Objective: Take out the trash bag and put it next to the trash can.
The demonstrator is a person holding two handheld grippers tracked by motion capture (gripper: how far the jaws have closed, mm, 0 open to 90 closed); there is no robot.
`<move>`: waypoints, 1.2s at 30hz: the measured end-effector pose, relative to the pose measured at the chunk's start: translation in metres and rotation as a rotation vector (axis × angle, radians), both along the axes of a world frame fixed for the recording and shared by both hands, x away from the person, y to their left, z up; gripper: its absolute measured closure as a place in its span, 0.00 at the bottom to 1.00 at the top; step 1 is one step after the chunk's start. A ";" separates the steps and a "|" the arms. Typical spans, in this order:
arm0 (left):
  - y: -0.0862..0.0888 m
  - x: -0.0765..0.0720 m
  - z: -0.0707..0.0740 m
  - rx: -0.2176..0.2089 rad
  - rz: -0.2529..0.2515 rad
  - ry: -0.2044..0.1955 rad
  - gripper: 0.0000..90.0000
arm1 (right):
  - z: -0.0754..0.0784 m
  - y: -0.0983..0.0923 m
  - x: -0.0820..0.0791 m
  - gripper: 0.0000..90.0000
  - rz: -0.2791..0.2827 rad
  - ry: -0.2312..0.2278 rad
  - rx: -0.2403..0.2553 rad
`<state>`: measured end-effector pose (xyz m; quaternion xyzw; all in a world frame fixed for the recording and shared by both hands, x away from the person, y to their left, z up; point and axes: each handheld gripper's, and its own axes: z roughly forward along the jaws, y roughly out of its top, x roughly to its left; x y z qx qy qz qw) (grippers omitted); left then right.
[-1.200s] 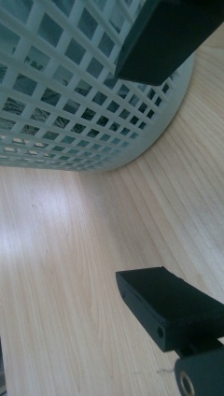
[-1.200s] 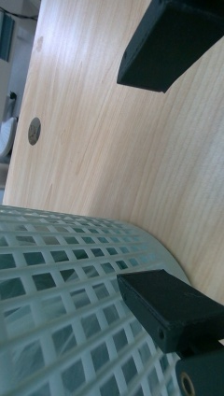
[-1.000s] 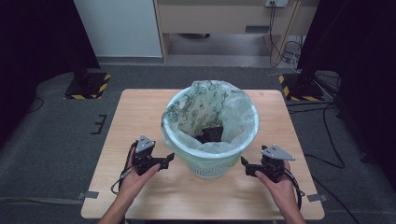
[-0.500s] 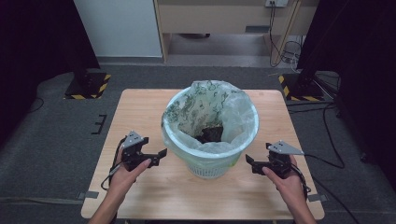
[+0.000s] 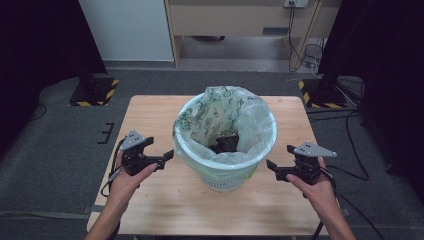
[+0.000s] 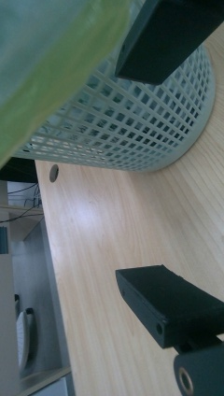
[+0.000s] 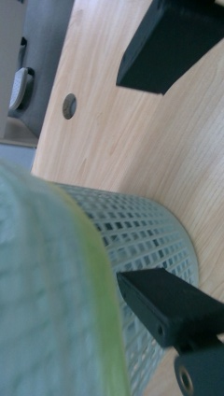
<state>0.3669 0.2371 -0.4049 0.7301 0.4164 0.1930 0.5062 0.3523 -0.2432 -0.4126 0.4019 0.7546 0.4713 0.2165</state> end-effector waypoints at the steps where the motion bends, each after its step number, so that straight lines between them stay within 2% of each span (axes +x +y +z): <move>1: 0.001 -0.001 0.004 -0.006 0.001 -0.008 0.05 | 0.003 -0.001 -0.001 0.12 0.008 -0.003 -0.002; 6: 0.002 -0.004 0.021 -0.024 0.000 -0.037 0.06 | 0.013 0.000 -0.005 0.22 0.035 -0.021 0.003; 8: 0.002 -0.004 0.026 -0.026 -0.001 -0.043 0.06 | 0.016 0.000 -0.005 0.23 0.052 -0.013 0.019; 12: 0.001 -0.001 0.025 -0.024 0.003 -0.035 0.07 | 0.024 -0.001 -0.005 0.31 0.044 -0.036 0.036; 16: 0.001 0.001 0.020 -0.023 0.009 -0.026 0.07 | 0.034 -0.002 -0.004 0.39 0.047 -0.032 0.067; 18: 0.000 0.002 0.018 -0.026 0.010 -0.023 0.07 | 0.040 -0.004 -0.005 0.46 0.046 -0.033 0.108; 22: -0.001 0.002 0.015 -0.017 0.005 -0.015 0.08 | 0.051 -0.009 -0.007 0.56 0.064 -0.006 0.207; 26: -0.002 0.002 0.014 -0.015 0.005 -0.015 0.08 | 0.058 -0.011 -0.007 0.58 0.071 0.009 0.235; 32: -0.003 0.002 0.017 -0.013 0.007 -0.020 0.08 | 0.066 -0.017 -0.008 0.59 0.053 0.001 0.251; 36: -0.002 0.002 0.020 -0.010 0.014 -0.021 0.08 | 0.072 -0.018 -0.009 0.60 0.063 -0.005 0.266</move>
